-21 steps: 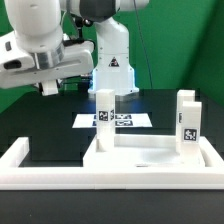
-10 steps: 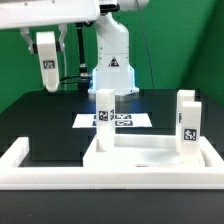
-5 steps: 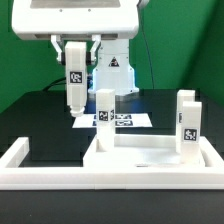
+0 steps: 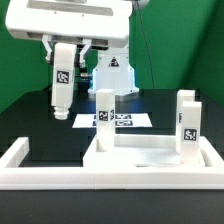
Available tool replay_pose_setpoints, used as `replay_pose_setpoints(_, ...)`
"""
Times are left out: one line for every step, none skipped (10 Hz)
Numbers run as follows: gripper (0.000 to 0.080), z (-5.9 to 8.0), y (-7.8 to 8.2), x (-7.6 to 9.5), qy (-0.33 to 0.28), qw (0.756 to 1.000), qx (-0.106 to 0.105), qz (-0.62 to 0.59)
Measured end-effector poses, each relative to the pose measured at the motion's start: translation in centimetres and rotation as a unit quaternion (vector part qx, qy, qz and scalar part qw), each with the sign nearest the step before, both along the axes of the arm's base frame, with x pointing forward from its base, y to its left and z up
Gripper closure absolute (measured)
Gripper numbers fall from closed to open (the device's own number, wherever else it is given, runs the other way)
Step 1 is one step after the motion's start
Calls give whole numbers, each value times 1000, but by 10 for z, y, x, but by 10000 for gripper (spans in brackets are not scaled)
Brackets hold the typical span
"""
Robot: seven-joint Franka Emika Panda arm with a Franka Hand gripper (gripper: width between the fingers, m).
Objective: Assemble desk
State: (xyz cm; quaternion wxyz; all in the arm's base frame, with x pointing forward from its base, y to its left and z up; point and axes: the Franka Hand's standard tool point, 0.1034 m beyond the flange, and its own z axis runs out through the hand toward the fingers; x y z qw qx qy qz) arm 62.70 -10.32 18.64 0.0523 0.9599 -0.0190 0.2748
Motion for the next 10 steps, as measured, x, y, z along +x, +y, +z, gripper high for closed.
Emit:
replay_pose_setpoints(509, -4, 22, 9, -4, 1000, 18, -5)
replay_pose_setpoints(509, -3, 48, 23, 0, 999, 42, -6)
replay_pose_setpoints(509, 4, 65, 35, 16, 998, 64, 0)
replay_pose_setpoints(509, 6, 74, 37, 42, 996, 81, -11)
replay_pose_setpoints(509, 6, 70, 38, 37, 997, 74, -8)
replay_pose_setpoints(509, 5, 70, 37, 38, 996, 74, -10)
replay_pose_setpoints(509, 4, 67, 36, 39, 997, 73, -9)
replay_pose_setpoints(509, 0, 44, 26, 34, 997, 61, 13)
replay_pose_setpoints(509, -6, 17, 18, 23, 998, 64, -14)
replay_pose_setpoints(509, -12, 24, 17, 15, 998, 65, -14)
